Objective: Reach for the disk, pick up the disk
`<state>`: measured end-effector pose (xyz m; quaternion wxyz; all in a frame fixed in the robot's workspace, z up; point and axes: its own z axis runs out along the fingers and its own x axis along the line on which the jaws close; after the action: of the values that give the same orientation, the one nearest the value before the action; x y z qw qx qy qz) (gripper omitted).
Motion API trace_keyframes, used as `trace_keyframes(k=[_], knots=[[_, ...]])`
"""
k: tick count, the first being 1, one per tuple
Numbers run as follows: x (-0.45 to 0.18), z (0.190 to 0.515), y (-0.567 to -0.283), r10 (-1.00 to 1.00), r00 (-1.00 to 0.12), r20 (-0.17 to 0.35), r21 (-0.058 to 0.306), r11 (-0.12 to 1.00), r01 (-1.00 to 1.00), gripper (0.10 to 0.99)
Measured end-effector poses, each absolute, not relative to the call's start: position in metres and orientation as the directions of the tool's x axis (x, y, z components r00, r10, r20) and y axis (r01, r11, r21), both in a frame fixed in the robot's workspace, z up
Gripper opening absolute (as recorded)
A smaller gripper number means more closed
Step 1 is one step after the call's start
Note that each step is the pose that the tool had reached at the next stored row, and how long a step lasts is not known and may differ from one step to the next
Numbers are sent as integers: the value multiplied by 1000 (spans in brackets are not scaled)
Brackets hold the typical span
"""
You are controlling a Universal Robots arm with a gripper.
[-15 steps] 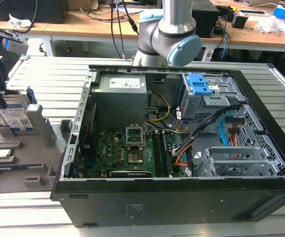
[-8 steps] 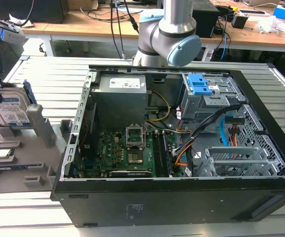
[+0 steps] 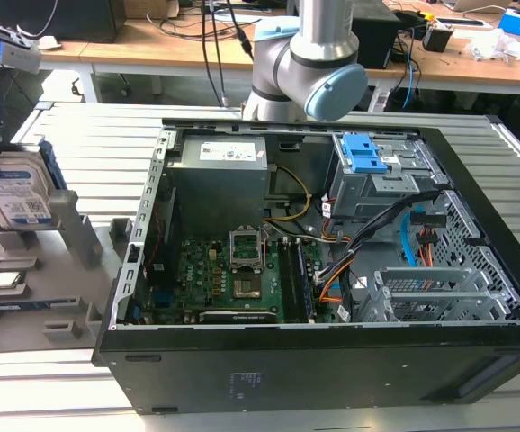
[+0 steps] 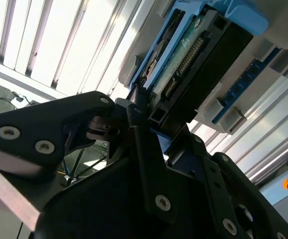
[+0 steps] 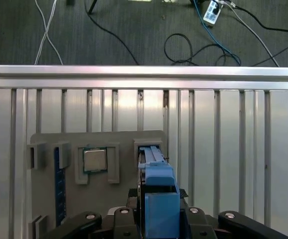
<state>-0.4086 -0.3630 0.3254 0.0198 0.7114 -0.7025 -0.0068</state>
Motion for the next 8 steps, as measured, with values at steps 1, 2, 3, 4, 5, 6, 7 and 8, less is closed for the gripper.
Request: trace_keyframes(k=[1,2,3,4,5,6,7,8], knots=[[-409,327,-363,-1000,13,18,38,-12,-999,365],[-409,329,-363,-1000,13,18,38,-12,-999,365],[-409,332,-363,-1000,13,18,38,-12,-999,365],[-409,334,-363,-1000,13,18,38,-12,-999,365],[-409,337,-363,-1000,13,18,38,-12,-999,365],[-409,340,-363,-1000,13,18,38,-12,-999,365],[-409,341,-363,-1000,13,18,38,-12,-999,365],[-409,343,-363,-1000,13,18,38,-12,-999,365]])
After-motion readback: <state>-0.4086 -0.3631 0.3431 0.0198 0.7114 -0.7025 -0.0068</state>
